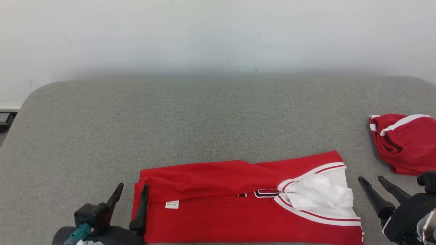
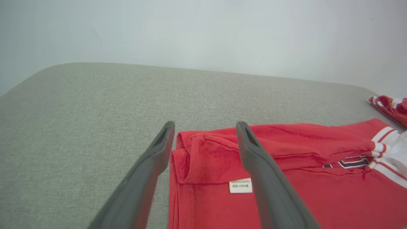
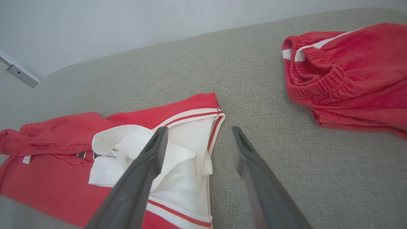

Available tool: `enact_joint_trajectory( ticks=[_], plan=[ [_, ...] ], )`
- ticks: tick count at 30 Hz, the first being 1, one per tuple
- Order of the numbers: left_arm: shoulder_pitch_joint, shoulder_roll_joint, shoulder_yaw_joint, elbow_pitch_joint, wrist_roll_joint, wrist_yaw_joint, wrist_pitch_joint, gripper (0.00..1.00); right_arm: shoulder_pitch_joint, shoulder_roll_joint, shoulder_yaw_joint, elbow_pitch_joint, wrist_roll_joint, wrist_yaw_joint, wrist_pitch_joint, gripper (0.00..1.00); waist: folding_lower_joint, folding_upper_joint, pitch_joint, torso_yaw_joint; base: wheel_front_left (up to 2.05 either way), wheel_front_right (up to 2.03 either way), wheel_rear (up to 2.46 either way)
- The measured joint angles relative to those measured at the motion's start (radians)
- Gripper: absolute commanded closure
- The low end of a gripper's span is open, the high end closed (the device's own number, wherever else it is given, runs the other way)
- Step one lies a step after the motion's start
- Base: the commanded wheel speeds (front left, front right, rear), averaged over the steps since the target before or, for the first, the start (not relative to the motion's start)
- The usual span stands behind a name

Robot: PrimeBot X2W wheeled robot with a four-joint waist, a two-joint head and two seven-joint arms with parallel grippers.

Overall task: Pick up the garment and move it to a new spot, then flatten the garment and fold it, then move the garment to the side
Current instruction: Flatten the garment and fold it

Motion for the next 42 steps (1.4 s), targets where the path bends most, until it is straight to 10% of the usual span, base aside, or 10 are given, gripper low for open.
enact_joint_trajectory(
  ticks=[12,42],
  plan=[
    [0.103,-0.006,0.028,-0.112,0.041,0.019,-0.024,0.00,-0.032,0.043,0.036,0.060,-0.019,-0.073,0.061,0.00,0.0000,0.0001,-0.026,0.029,0.00,0.00,0.00],
    [0.158,-0.054,0.087,-0.255,0.137,0.028,0.026,0.00,-0.201,0.137,0.149,0.308,0.000,-0.089,0.441,0.00,0.0001,0.0001,0.019,0.088,0.00,0.00,0.00]
  ],
)
